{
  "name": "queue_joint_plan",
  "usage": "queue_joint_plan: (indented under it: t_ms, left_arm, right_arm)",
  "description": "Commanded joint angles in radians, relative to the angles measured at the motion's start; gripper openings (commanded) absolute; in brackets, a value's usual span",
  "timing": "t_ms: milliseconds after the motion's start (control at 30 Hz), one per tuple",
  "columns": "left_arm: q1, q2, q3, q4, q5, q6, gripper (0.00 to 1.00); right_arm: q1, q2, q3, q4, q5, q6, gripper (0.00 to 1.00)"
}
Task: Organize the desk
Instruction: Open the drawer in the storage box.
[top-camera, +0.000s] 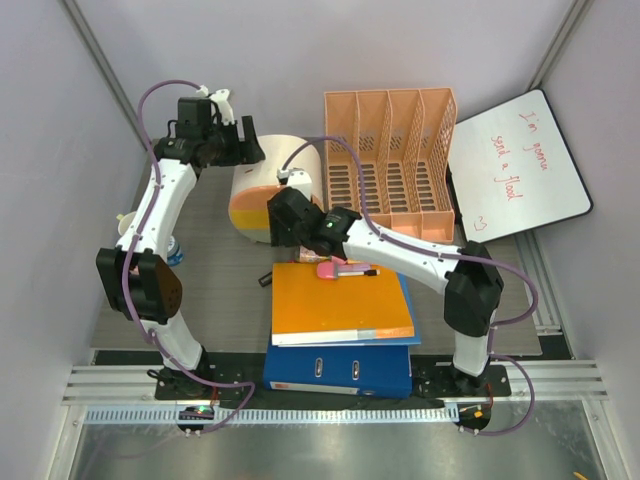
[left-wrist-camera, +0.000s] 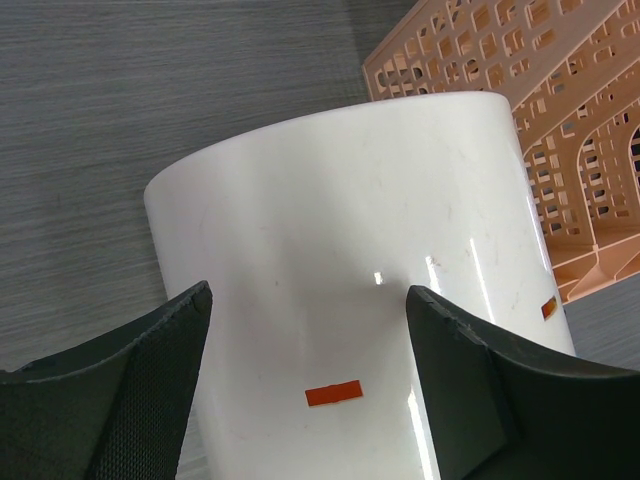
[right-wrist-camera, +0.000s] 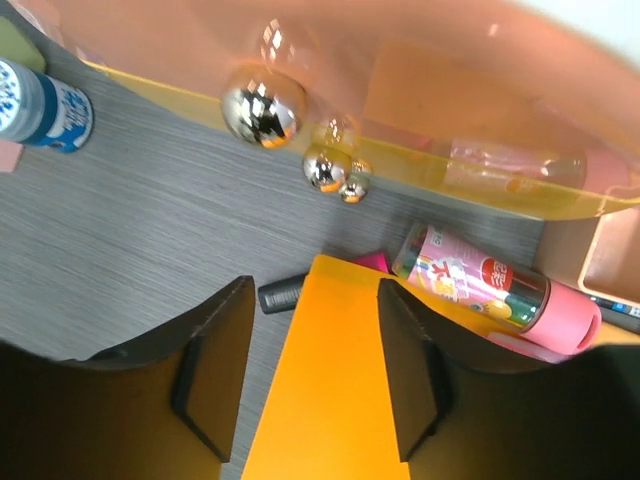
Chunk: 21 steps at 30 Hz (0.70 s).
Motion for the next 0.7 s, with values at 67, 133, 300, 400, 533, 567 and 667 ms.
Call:
queue_joint_plan:
  t_ms: [67,133,300,400,533,567,667]
  left_arm:
    - [-0.002,-0.028,-0.013,0.006,-0.021,0.013,0.78]
    - [-0.002,-0.029,-0.015,0.006,-0.021,0.013,0.78]
    - [-0.002,-0.032,-0.020,0.006,-0.023,0.019,0.77]
    - [-0.002,-0.035,-0.021,0.006,-0.026,0.024,0.77]
    - [-0.002,-0.038,-0.024,0.006,-0.026,0.028,0.77]
    - [-0.002,-0.037,-0.024,0.006,-0.024,0.028,0.77]
    - [-0.002,-0.042,-0.029,0.006,-0.020,0.027,0.77]
  right_arm:
    - [0.005,-0.021,0.134,0.056,0.072,-0.029,0.59]
    - [0.003,0.000,0.152,0.079,0.088,-0.041,0.59]
    - [0.008,0.044,0.181,0.122,0.107,-0.063,0.57]
    - [0.008,0.071,0.206,0.122,0.111,-0.066,0.56]
    - [0.008,0.080,0.206,0.119,0.113,-0.058,0.56]
    - [0.008,0.081,0.204,0.118,0.115,-0.055,0.56]
    - [0.008,0.083,0.201,0.119,0.122,-0.052,0.55]
